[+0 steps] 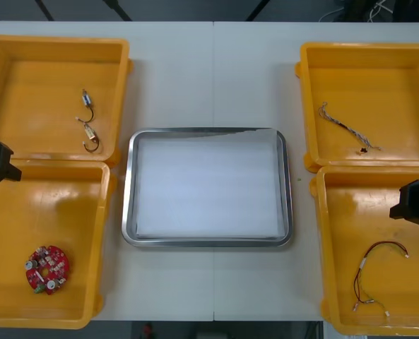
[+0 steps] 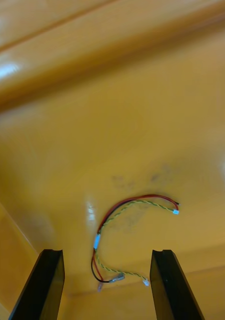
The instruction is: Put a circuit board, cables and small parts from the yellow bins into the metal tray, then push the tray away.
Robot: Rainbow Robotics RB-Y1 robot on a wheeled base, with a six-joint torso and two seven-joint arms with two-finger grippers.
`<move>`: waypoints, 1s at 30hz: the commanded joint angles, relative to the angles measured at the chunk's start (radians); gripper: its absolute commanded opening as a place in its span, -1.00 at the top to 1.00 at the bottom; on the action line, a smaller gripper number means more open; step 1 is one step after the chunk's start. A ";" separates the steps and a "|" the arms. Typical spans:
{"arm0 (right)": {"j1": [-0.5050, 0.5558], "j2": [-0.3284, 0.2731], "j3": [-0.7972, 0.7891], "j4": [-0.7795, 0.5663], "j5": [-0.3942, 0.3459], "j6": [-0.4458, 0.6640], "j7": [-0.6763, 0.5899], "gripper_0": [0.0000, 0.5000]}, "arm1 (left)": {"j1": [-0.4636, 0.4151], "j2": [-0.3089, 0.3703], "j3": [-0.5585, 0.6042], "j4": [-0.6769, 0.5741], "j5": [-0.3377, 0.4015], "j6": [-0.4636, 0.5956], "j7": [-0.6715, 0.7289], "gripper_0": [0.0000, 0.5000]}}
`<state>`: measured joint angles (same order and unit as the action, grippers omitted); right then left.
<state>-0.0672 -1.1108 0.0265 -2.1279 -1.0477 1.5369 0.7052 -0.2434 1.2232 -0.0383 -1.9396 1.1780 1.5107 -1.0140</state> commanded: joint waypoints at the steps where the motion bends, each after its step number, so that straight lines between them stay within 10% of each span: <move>1: 0.061 -0.030 0.009 -0.055 0.020 -0.007 -0.116 -1.00 | 0.038 0.064 0.061 0.031 0.032 -0.012 -0.213 -1.00; 15: 0.193 0.032 0.009 -0.104 0.110 -0.090 -0.271 -1.00 | 0.323 0.064 0.321 -0.071 0.080 -0.032 -0.377 -1.00; 30: 0.207 0.155 0.066 -0.104 0.226 -0.090 -0.273 -1.00 | 0.543 0.045 0.327 -0.256 0.014 -0.195 -0.422 -1.00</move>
<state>0.1211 -0.9814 0.0377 -2.2073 -0.8802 1.4544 0.4875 0.2498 1.2341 0.2801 -2.1564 1.2176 1.3475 -1.3346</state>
